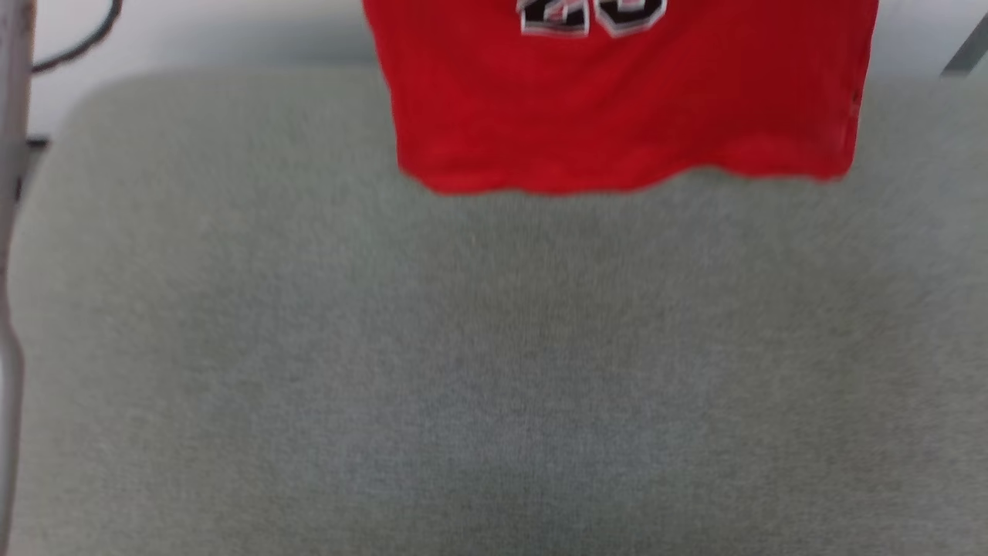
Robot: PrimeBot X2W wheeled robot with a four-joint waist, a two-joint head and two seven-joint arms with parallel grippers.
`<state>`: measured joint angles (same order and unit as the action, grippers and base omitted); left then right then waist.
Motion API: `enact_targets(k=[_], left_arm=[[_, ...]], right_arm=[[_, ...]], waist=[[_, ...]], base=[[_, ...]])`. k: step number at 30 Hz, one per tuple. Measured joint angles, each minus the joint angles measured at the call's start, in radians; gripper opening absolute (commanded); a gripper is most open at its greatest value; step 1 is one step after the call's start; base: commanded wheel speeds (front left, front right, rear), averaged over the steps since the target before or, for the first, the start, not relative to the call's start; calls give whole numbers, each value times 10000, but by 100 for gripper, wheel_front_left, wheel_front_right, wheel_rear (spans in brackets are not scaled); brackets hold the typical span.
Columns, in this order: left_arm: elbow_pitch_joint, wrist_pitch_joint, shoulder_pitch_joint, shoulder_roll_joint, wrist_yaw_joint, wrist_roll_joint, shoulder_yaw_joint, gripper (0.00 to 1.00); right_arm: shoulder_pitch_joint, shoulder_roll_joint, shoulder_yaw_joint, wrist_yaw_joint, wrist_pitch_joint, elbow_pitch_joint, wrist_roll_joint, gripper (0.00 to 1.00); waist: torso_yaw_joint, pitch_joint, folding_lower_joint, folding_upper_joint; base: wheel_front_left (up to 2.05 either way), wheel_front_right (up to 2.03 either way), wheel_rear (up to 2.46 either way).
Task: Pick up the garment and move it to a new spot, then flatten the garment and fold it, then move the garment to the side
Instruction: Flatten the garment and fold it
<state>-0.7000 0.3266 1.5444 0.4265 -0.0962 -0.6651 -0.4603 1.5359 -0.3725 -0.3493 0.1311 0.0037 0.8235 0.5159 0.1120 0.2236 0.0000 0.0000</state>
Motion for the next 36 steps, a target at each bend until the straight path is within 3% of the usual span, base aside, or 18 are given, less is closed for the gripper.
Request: enact_targets(k=[7,13,17,23,28,33,36], left_arm=[[-543,-3055,1599,-692,221,418,422,0],[-1158,-4807,1936,-1020,-107,322,512,0],[-1701,-5227,1438,-1085,-255,173,291,0],[-2353,-5198,738,-1273,-316,-209,-92,0],[-2569,-4286,-57,-1463,-336,-648,-671,0],[-2282,-3386,-1320,-1139,-343,-1208,-1172,0],[-1885,-3033,-2155,-719,-345,-1402,-1473,0]], right_arm=[[1789,77,648,0,-2487,1026,-2403,0],[1919,238,1126,0,-2652,443,-4142,0],[888,276,1212,0,-2650,251,-4324,0],[-104,255,1108,0,-2652,416,-3810,0],[-935,15,573,0,-2460,662,-2667,0],[-2324,-146,449,0,-1488,341,-660,0],[-3344,-593,261,0,-851,-163,-38,0]], waist=[[107,1743,0,0],[311,3114,0,0],[525,3805,0,0],[976,4129,0,0],[1172,3741,0,0],[1220,3058,0,0],[1166,2530,0,0]], base=[[0,0,0],[0,0,0],[0,0,0],[0,0,0],[0,0,0],[0,0,0],[0,0,0]])
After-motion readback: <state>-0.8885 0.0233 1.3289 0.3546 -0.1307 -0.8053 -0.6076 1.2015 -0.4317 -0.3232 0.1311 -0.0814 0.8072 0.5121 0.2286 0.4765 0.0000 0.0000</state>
